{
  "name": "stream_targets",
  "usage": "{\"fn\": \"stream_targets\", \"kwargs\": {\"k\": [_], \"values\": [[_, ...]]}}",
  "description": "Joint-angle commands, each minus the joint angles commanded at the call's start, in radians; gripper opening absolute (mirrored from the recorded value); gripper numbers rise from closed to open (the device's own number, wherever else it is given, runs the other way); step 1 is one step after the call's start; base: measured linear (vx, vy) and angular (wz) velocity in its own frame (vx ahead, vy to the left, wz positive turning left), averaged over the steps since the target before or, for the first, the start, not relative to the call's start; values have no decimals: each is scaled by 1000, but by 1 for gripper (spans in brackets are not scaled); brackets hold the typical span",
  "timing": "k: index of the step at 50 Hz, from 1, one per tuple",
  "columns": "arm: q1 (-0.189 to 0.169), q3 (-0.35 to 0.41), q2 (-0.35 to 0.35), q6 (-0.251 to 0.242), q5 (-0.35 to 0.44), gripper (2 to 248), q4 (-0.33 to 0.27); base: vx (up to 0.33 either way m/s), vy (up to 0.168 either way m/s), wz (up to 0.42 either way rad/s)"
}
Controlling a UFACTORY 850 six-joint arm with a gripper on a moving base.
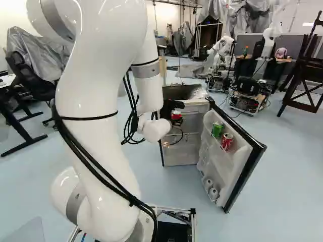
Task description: Grab a drink from the fridge
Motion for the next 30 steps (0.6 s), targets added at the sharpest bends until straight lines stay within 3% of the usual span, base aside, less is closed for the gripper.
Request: {"fn": "stream_targets", "kwargs": {"k": [30], "values": [[0,26,97,0,-84,94,0,0,0,0]]}}
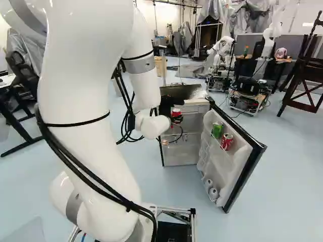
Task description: Grab a drink from the fridge
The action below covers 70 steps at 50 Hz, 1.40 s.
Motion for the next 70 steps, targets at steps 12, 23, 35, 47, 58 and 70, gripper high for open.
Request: {"fn": "stream_targets", "kwargs": {"k": [12,23,35,47,58,70], "values": [[0,10,39,0,-36,94,0,0,0,0],[1,13,70,0,-69,94,0,0,0,0],[3,9,97,0,-105,94,0,0,0,0],[7,-1,119,0,-142,94,0,0,0,0],[11,-16,134,0,-175,94,0,0,0,0],[16,-36,145,0,-211,94,0,0,0,0]]}}
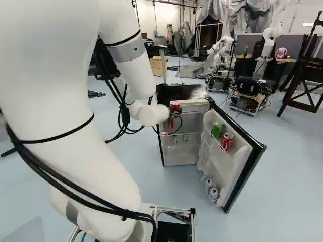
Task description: Grab a drink from the fridge
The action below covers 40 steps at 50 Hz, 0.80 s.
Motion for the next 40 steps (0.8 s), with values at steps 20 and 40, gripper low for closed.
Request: {"fn": "stream_targets", "kwargs": {"k": [20,40], "values": [[9,-42,11,0,-60,94,0,0,0,0],[20,-104,2,0,-121,94,0,0,0,0]]}}
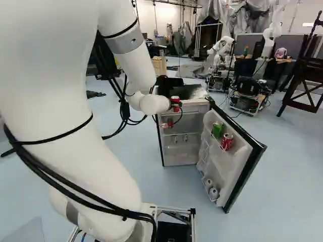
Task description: Grab a drink from the fridge
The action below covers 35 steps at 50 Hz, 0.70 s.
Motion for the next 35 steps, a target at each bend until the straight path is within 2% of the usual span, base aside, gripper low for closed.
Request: {"fn": "stream_targets", "kwargs": {"k": [35], "values": [[18,-120,-29,0,-105,94,0,0,0,0]]}}
